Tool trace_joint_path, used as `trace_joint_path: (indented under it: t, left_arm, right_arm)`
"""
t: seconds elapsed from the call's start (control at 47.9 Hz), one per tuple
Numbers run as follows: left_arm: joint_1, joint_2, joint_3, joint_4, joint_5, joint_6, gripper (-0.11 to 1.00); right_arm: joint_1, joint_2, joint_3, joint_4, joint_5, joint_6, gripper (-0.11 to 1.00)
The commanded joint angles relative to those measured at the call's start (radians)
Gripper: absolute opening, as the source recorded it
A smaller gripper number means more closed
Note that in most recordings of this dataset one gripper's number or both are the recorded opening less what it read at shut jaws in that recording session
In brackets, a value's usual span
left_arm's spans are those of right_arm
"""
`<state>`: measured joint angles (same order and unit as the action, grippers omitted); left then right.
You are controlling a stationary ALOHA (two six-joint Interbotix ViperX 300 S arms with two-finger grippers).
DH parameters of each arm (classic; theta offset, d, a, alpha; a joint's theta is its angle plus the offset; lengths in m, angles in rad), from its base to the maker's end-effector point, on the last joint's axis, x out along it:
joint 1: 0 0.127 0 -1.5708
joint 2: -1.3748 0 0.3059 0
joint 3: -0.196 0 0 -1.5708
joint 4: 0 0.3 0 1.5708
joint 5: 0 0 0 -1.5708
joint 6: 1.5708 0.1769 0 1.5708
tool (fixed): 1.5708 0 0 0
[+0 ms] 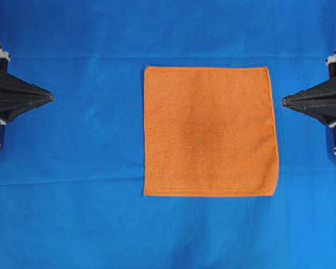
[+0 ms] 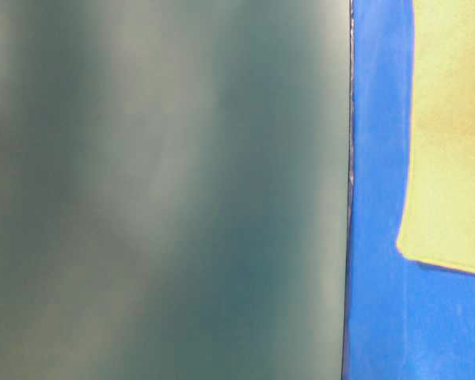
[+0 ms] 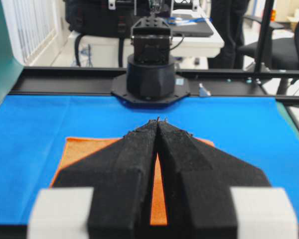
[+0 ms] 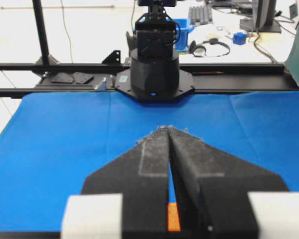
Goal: Fold the orange towel.
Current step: 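Move both grippers to the towel's far corners, left and right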
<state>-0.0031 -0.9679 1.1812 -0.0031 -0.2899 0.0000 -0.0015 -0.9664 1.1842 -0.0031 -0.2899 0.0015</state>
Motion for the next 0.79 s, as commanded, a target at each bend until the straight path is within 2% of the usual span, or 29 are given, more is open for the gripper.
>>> trace_joint_path:
  t: [0.0,0.125,0.251,0.459,0.626,0.71,0.773]
  left_arm:
    - [-0.002,0.018,-0.018,-0.026,0.038,-0.009,0.0]
    - [0.0,0.041,-0.025,-0.028,0.055,-0.011,0.0]
    - [0.02,0.11,-0.044,-0.026,0.035,-0.011,0.0]
    - [0.1,0.242,-0.067,-0.034,-0.032,-0.014,0.0]
    - [0.164,0.351,-0.101,-0.034,-0.06,-0.06,0.01]
    - [0.186,0.411,-0.127,-0.034,-0.06,-0.083,0.07]
    - [0.199,0.471,-0.155,-0.034,-0.06,-0.095,0.19]
  right_arm:
    - [0.003,0.009,-0.034,0.008,-0.009,0.006,0.0]
    - [-0.014,0.009,-0.043,0.018,0.008,0.011,0.0]
    - [-0.066,0.011,-0.051,0.035,0.067,0.014,0.0]
    - [-0.187,0.026,-0.046,0.086,0.153,0.014,0.0]
    - [-0.301,0.044,-0.041,0.103,0.242,0.014,0.01]
    - [-0.348,0.054,-0.038,0.107,0.279,0.014,0.01]
    - [-0.383,0.067,-0.037,0.109,0.308,0.014,0.03]
